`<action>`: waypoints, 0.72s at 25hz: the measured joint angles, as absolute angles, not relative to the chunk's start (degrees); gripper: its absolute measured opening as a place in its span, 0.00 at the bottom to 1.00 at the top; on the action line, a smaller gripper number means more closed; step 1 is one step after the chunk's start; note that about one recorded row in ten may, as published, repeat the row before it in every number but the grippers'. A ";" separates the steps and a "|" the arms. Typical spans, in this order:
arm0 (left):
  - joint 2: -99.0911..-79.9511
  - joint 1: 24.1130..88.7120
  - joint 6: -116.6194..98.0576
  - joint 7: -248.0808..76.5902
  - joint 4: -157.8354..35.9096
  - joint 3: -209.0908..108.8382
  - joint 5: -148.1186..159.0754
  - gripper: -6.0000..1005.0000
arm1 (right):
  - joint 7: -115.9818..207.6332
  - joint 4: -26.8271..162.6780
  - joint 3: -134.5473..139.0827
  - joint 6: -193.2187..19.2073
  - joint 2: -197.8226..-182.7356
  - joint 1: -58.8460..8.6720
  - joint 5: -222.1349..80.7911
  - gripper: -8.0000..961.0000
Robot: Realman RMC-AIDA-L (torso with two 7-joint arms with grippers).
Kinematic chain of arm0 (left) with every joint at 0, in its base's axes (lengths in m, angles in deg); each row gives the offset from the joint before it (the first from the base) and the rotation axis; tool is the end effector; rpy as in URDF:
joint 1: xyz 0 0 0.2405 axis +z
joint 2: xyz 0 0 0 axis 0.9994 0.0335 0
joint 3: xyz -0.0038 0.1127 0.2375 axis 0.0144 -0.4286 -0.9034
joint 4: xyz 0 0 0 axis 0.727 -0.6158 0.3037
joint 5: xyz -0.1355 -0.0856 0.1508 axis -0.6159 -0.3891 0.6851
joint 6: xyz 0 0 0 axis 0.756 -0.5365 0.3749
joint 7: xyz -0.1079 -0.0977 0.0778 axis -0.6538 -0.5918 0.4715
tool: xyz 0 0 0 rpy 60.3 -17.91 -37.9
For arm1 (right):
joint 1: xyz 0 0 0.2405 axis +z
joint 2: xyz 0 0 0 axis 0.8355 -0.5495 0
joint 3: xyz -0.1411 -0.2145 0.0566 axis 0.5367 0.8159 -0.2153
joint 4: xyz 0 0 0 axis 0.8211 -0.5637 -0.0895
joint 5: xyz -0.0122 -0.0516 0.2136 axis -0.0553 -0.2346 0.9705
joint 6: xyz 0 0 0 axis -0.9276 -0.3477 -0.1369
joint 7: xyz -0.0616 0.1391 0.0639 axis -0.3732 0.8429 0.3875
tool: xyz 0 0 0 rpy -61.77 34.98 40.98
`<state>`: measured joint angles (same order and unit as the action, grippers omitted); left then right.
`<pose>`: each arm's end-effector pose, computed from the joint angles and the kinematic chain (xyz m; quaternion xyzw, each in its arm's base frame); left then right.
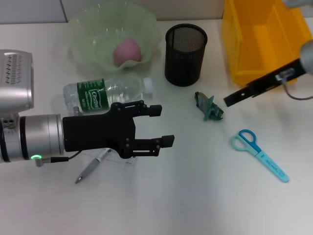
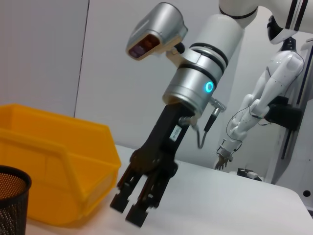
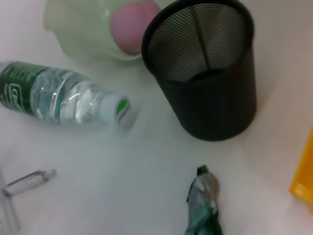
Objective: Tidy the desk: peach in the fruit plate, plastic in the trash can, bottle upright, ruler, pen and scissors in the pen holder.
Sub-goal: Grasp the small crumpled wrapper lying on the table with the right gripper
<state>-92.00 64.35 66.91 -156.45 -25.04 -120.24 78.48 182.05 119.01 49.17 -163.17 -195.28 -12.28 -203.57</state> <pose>-0.2321 0.3127 -0.0677 -0.9478 -0.1333 -0.2831 0.0612 0.2218 0.4165 -0.0044 -0.8817 0.4398 -0.0652 0.1578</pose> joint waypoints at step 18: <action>-92.68 63.84 66.12 -155.33 -24.86 -120.35 78.48 0.79 | 183.02 109.03 52.97 -152.87 -196.71 -8.25 -203.94 0.79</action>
